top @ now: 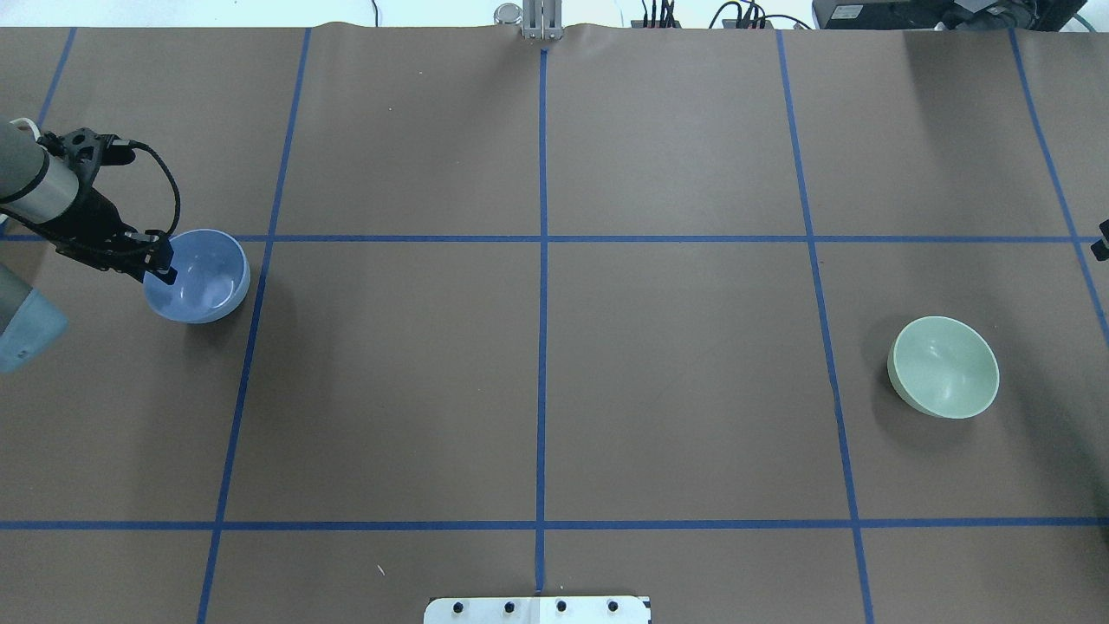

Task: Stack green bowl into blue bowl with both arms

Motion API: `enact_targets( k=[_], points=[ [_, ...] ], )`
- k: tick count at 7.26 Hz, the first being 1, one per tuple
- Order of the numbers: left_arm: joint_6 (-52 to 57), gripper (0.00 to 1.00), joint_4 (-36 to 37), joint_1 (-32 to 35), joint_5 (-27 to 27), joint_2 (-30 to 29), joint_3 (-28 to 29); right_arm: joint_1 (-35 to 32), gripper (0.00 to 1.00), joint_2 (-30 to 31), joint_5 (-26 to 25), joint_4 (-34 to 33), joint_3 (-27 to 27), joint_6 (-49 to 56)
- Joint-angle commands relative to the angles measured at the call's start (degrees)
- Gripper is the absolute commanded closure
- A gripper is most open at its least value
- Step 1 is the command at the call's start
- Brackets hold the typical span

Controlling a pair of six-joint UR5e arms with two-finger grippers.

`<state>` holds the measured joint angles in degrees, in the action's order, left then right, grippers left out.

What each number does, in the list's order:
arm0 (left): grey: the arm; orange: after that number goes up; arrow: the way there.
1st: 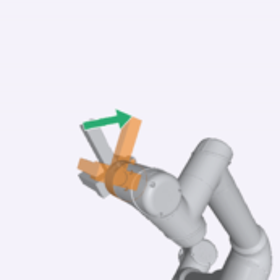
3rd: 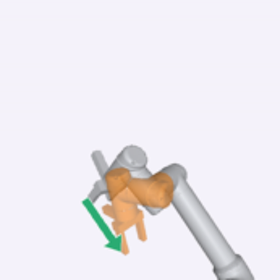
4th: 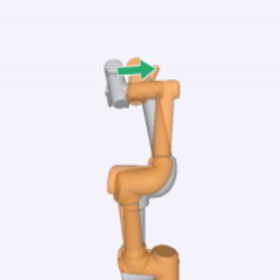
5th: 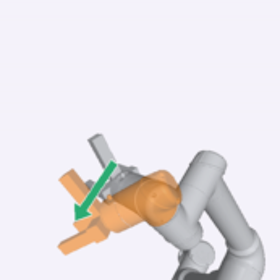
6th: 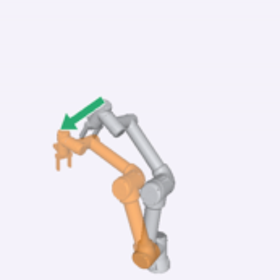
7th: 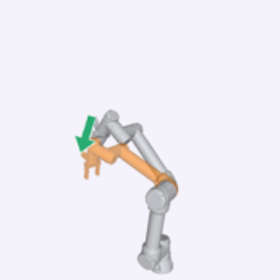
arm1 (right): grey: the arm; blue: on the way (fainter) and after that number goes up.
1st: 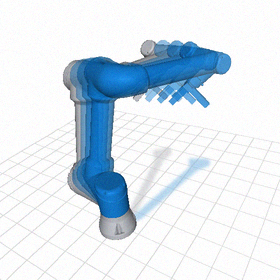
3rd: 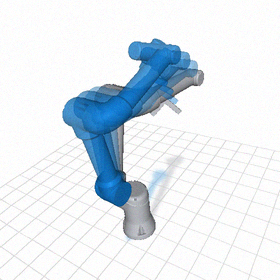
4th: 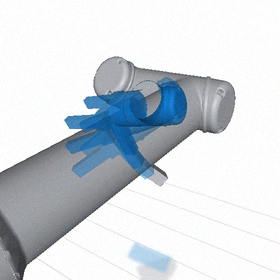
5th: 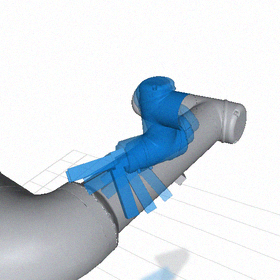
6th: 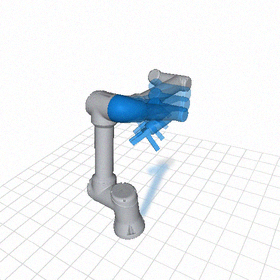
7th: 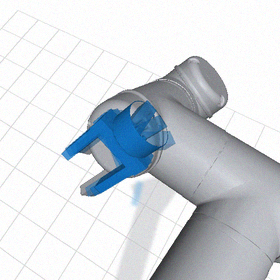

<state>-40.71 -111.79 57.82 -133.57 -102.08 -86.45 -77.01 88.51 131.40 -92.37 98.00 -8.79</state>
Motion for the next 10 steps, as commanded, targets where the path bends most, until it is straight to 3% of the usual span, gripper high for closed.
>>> enact_targets(
  k=[1, 5, 10],
  points=[
    [-1.0, 0.61, -0.1, -0.3, 0.8, -0.1, 0.0, 0.0, 0.0, 0.0, 0.0, 0.0, 0.0, 0.0],
    [-3.8, 0.89, -0.7, -0.4, 1.2, -0.2, -0.2, 0.0, 0.0, 0.0, 0.0, 0.0, 0.0, 0.0],
    [-10.7, 0.92, 0.1, -0.4, -1.4, -3.7, -3.1, 0.0, 0.0, 0.0, 0.0, 0.0, 0.0, 0.0]
  ],
)
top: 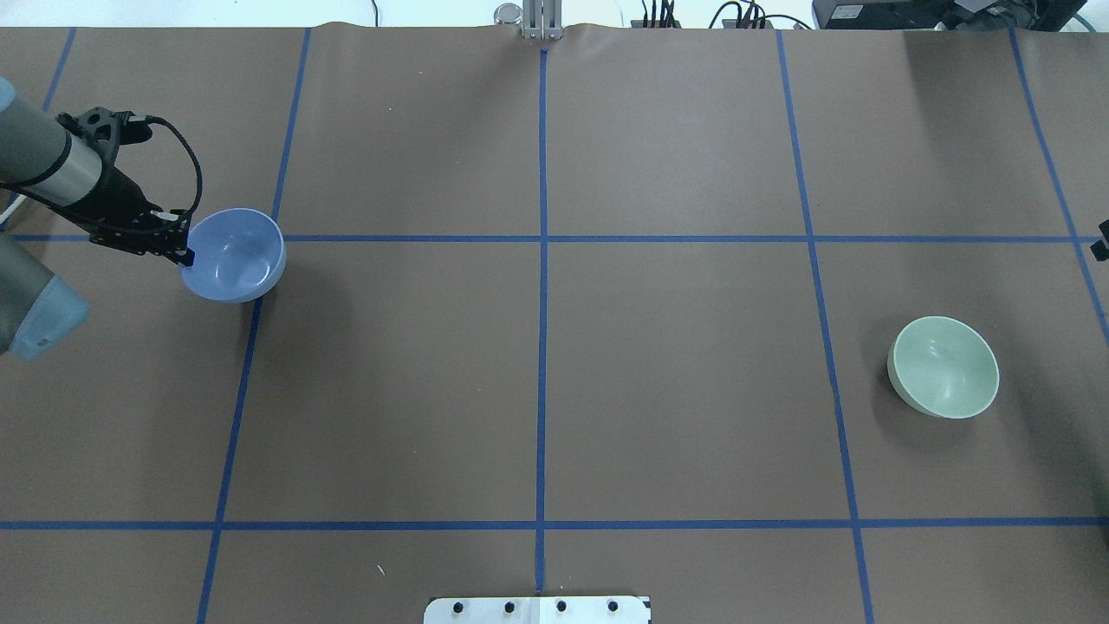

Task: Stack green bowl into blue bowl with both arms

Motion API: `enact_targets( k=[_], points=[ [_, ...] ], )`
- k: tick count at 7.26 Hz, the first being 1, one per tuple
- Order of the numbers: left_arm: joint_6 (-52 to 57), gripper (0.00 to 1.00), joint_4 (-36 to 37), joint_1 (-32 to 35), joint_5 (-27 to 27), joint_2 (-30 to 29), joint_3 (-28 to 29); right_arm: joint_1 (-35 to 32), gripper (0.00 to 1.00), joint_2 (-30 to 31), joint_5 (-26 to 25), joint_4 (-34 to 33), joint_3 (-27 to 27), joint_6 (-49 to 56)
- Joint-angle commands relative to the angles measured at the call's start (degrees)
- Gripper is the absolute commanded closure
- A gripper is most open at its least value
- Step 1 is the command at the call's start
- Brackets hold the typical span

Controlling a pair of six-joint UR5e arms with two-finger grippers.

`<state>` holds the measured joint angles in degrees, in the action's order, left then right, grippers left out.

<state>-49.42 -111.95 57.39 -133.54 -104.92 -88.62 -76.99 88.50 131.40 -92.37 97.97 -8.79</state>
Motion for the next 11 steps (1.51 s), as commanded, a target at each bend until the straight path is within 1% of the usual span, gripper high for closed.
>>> enact_targets(
  k=[1, 2, 4, 5, 6, 7, 8, 9, 10, 11],
  points=[
    [-8.0, 0.92, 0.2, 0.0, -2.3, -3.2, -1.2, 0.0, 0.0, 0.0, 0.0, 0.0, 0.0, 0.0],
    [-15.2, 0.92, 0.6, -0.1, -2.2, -6.5, -0.9, 0.0, 0.0, -0.1, 0.0, 0.0, 0.0, 0.0],
    [-22.5, 0.92, 2.0, -4.4, -1.0, -10.5, -0.8, 0.1, 0.0, -0.9, 0.1, 0.0, 0.1, -0.2],
    [-26.7, 0.92, 2.0, -7.5, 2.2, -13.2, -0.2, 0.1, 0.0, -1.0, 0.2, 0.0, 0.5, -0.1],
    [-30.9, 0.92, 2.0, -10.5, 4.2, -16.1, 0.9, 0.1, 0.0, -1.3, 0.3, 0.0, 0.4, -0.1],
    [-33.3, 0.92, 2.1, -11.7, 4.4, -18.5, 1.8, 0.2, 0.0, -1.8, 0.3, 0.1, 0.5, 0.0],
    [-35.6, 0.92, 2.1, -13.3, 6.0, -20.9, 3.3, 0.1, 0.0, -1.9, 0.3, 0.1, 0.6, 0.0],
    [-37.8, 0.92, 2.1, -14.8, 8.0, -25.1, 6.5, 0.1, 0.0, -1.9, 0.3, 0.0, 0.6, 0.0],
    [-38.4, 0.92, 4.1, -15.8, 8.5, -28.9, 8.6, 0.1, 0.0, -2.0, 0.3, 0.1, 0.8, 0.0],
    [-38.3, 0.92, 6.9, -16.5, 10.4, -31.4, 8.7, 0.3, 0.0, -2.5, 0.3, 0.1, 0.8, 0.1]
  ],
)
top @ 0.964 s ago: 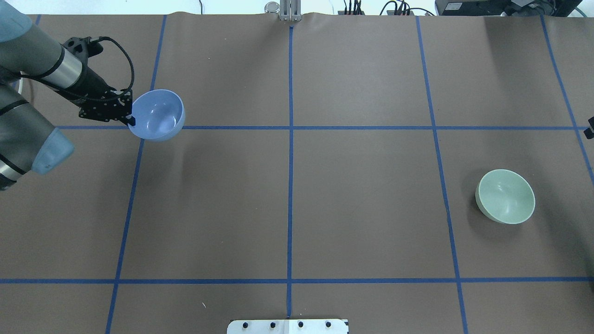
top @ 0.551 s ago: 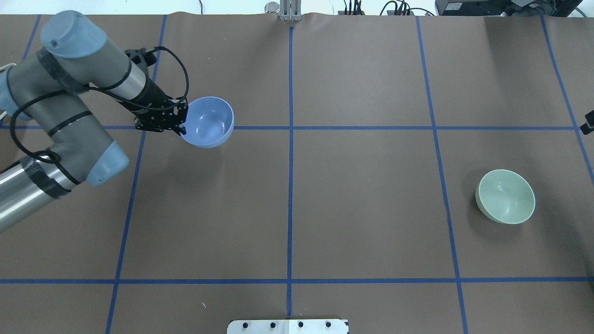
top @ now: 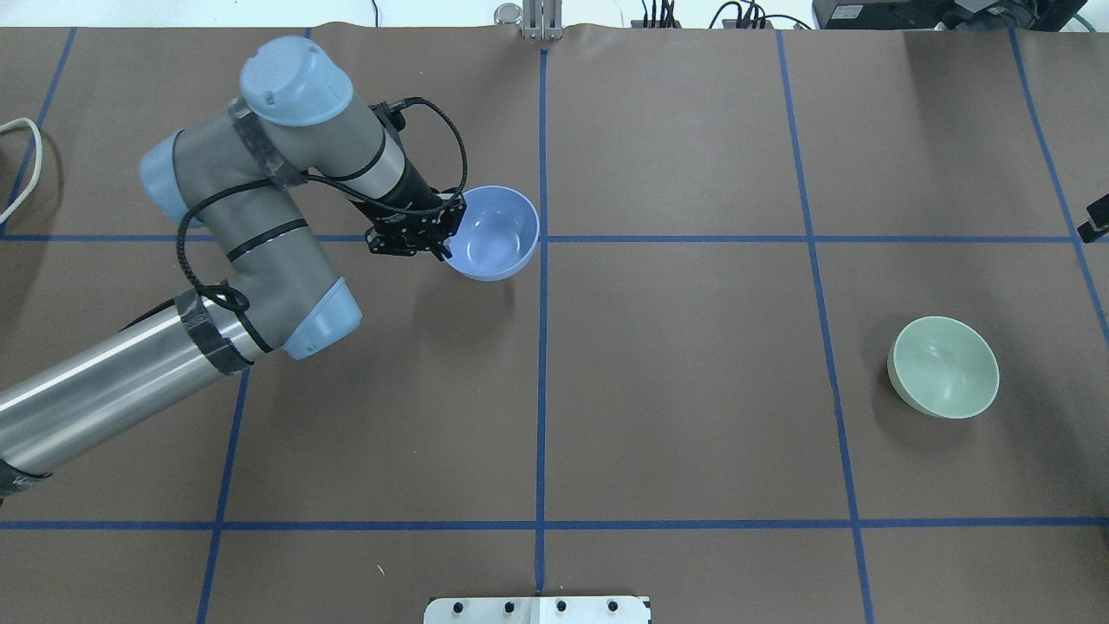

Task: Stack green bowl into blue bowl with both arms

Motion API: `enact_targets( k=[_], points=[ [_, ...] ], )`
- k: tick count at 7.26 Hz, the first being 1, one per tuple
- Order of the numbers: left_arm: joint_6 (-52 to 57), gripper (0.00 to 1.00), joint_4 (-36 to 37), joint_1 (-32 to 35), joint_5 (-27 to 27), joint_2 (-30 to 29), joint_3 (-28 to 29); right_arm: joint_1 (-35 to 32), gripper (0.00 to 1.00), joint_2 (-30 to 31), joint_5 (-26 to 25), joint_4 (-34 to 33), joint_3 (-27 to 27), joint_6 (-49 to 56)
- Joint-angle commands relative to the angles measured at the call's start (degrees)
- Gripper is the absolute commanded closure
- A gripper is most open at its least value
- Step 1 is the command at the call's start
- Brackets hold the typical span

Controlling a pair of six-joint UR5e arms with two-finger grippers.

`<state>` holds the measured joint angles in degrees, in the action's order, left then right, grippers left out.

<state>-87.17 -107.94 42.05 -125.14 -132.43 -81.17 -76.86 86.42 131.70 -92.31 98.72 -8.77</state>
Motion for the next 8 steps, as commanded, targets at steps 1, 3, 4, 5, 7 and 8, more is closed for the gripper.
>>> enact_targets(
  k=[1, 3, 4, 5, 7, 8],
  points=[
    [-0.5, 0.92, 3.5, -3.7, 4.7, -4.9, 1.4, 1.4, 0.0, -1.8, -0.1, 0.0, 0.0, 0.3],
    [-0.5, 0.92, 3.5, -5.5, 6.1, -4.9, 2.0, 2.4, 0.0, -2.8, -0.7, 0.0, -0.1, 0.2],
    [-0.5, 0.91, 3.5, -6.0, 6.3, -4.7, 2.3, 2.4, 0.0, -2.9, -0.6, 0.0, 0.1, 0.4],
    [-0.5, 0.91, 3.5, -6.1, 7.3, -4.3, 2.3, 2.4, 0.0, -3.2, -0.5, 0.0, 0.2, 0.5],
    [-0.4, 0.86, 3.4, -6.4, 7.3, -4.1, 2.2, 2.4, 0.0, -3.1, -0.6, 0.0, 0.5, 0.2],
    [0.2, 0.69, 3.2, -6.4, 7.2, -4.0, 2.2, 2.4, 0.0, -2.9, -0.1, 0.0, 0.6, 0.3]
  ],
)
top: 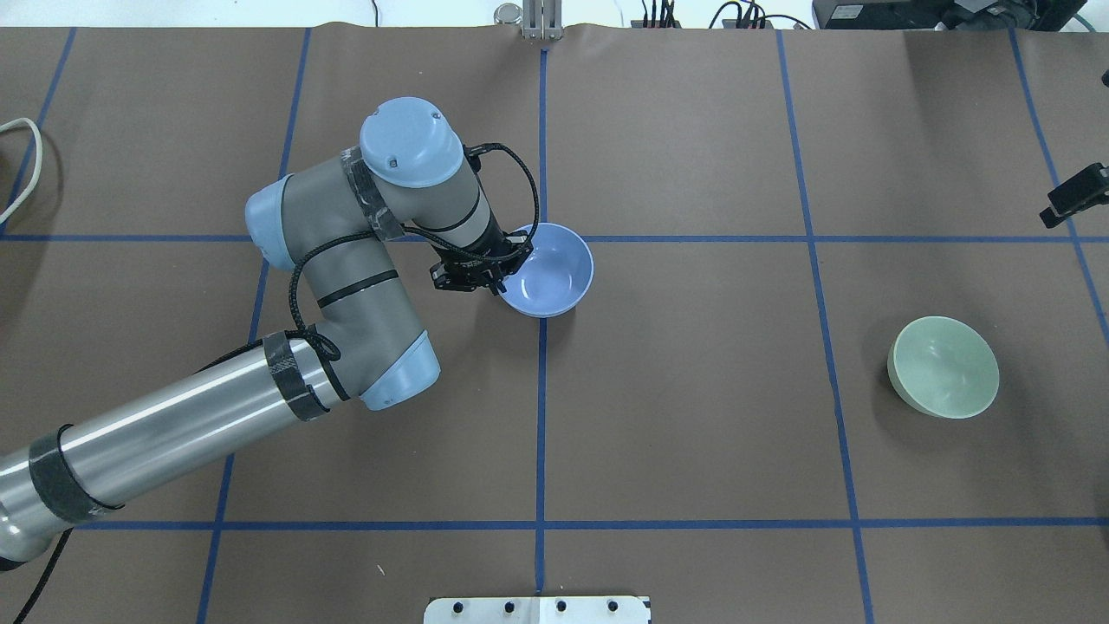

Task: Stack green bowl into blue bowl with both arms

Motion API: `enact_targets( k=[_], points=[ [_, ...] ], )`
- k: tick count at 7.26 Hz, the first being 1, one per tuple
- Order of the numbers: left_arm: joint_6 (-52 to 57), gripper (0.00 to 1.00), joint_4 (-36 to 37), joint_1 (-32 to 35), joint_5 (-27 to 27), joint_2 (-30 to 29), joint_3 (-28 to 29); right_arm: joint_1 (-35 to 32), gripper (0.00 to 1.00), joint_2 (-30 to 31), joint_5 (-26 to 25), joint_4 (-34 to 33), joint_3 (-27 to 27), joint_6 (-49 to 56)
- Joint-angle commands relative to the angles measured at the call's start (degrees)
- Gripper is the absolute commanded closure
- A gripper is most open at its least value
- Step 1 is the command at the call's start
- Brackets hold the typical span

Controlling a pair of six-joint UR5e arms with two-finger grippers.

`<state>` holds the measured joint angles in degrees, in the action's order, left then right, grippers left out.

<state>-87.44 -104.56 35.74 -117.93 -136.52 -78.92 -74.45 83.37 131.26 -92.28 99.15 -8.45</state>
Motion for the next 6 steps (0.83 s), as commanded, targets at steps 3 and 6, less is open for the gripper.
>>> enact_targets(
  k=[3, 6],
  points=[
    [4.6, 0.03, -0.2, 0.2, 1.7, 1.0, -2.3, 0.0, 0.0, 0.4, 1.0, 0.0, 2.0, -0.6],
    [10.8, 0.03, 4.4, 7.6, -4.4, 3.8, -8.7, 0.8, 0.06, 1.3, 5.1, 0.0, 2.3, -2.7]
  ],
)
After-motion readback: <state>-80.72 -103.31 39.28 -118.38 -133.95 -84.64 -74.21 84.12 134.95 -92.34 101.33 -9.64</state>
